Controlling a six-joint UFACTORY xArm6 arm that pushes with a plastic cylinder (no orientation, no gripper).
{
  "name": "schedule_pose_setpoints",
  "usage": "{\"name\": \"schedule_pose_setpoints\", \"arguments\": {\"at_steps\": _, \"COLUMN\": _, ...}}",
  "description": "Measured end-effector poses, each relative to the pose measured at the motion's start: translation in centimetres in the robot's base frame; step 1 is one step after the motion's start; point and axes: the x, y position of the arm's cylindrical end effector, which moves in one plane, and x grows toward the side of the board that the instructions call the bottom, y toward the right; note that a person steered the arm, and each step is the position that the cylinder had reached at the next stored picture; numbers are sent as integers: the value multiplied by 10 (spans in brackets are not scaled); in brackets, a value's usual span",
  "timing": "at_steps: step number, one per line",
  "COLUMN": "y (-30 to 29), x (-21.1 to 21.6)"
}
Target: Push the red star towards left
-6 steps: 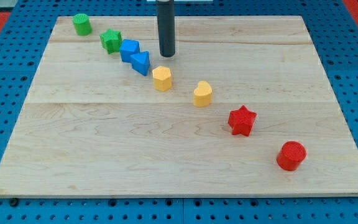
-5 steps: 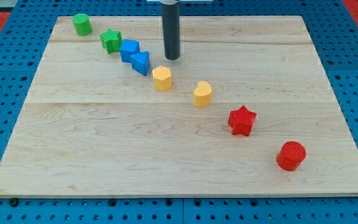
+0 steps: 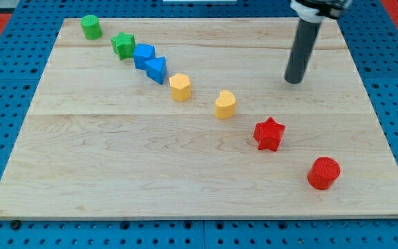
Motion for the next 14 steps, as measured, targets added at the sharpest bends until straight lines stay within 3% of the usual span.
{"name": "schedule_pose_setpoints", "arguments": {"at_steps": 4, "y": -2, "x": 133}}
{"name": "schedule_pose_setpoints", "arguments": {"at_steps": 6, "y": -54, "x": 129}}
{"name": "schedule_pose_setpoints", "arguments": {"at_steps": 12, "y": -62, "x": 82}}
{"name": "schedule_pose_setpoints", "arguments": {"at_steps": 14, "y": -91, "x": 73}}
